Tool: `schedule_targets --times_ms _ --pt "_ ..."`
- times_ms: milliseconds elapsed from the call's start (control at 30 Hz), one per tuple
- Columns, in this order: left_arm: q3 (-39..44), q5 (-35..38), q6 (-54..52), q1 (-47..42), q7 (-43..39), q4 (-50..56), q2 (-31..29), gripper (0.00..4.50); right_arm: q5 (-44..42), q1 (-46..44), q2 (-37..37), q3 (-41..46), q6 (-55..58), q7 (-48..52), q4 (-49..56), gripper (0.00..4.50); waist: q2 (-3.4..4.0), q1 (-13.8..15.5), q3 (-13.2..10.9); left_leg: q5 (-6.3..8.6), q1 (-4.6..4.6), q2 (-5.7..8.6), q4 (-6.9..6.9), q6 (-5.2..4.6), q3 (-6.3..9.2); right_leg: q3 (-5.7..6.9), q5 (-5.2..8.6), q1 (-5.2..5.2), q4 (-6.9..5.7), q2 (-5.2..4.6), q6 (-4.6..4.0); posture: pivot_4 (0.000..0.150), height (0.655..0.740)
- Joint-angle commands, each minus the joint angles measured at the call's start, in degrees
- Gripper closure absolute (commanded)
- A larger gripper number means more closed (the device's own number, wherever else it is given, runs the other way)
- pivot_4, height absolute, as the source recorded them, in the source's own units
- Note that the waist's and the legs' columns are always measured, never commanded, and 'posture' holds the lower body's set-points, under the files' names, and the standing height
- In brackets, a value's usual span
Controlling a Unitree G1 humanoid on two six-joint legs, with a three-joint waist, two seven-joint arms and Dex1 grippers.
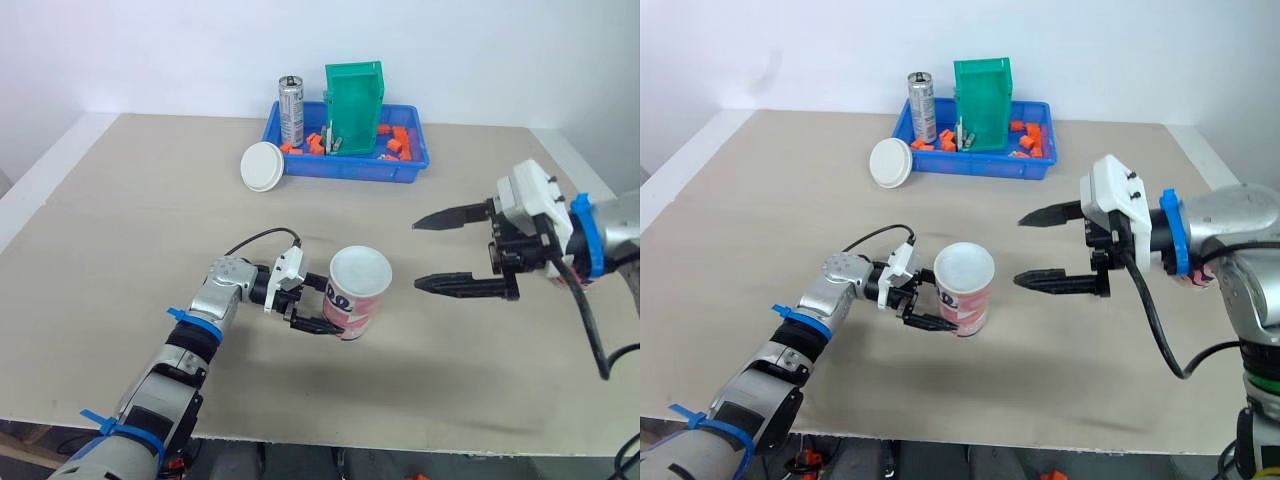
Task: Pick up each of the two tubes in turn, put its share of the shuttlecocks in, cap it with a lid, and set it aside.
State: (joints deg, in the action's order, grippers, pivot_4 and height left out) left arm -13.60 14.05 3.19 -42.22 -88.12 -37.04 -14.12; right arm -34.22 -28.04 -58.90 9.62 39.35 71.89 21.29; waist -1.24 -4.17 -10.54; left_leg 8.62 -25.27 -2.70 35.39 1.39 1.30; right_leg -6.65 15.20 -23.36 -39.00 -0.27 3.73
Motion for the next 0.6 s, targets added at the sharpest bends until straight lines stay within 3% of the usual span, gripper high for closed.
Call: schedule_targets --times_ms 33,200,400,600 --pt "2.0 1.9 -1.3 -1.7 -0.7 3.4 -0.9 0.07 -0.4 3.9 1.4 3.8 -0.4 -5.0 3.4 0.00 0.00 0.0 0.0 0.00 -0.02 0.01 -0.01 0.00 0.02 0.00 0.02 0.01 0.00 -0.01 0.03 0.150 0.7362" --pt "3.5 3.2 -2.0 -1.5 -1.7 8.2 -4.0 0.07 -1.4 9.0 2.6 3.4 -1.3 -6.9 6.9 0.00 -0.01 0.0 0.0 0.00 -0.12 0.05 0.00 0.00 0.07 -0.01 0.05 -0.01 0.01 -0.02 0.11 0.150 0.7362" --pt "4.2 7.0 -7.2 1.9 -4.4 16.2 -12.1 0.07 -0.4 13.1 3.2 0.8 -2.5 -8.1 8.5 0.00 -0.03 -0.1 0.0 0.00 -0.11 0.04 0.00 0.00 0.11 0.03 0.08 0.01 0.01 -0.02 0.08 0.150 0.7362" --pt "13.5 22.1 -25.2 7.8 -2.2 33.3 -21.3 0.07 2.7 13.4 9.7 -6.4 -6.0 -12.6 8.8 0.00 -0.13 -0.2 -0.1 0.00 -0.12 -0.09 -0.03 0.01 0.27 0.22 0.13 0.00 -0.02 0.06 -0.05 0.150 0.7362"
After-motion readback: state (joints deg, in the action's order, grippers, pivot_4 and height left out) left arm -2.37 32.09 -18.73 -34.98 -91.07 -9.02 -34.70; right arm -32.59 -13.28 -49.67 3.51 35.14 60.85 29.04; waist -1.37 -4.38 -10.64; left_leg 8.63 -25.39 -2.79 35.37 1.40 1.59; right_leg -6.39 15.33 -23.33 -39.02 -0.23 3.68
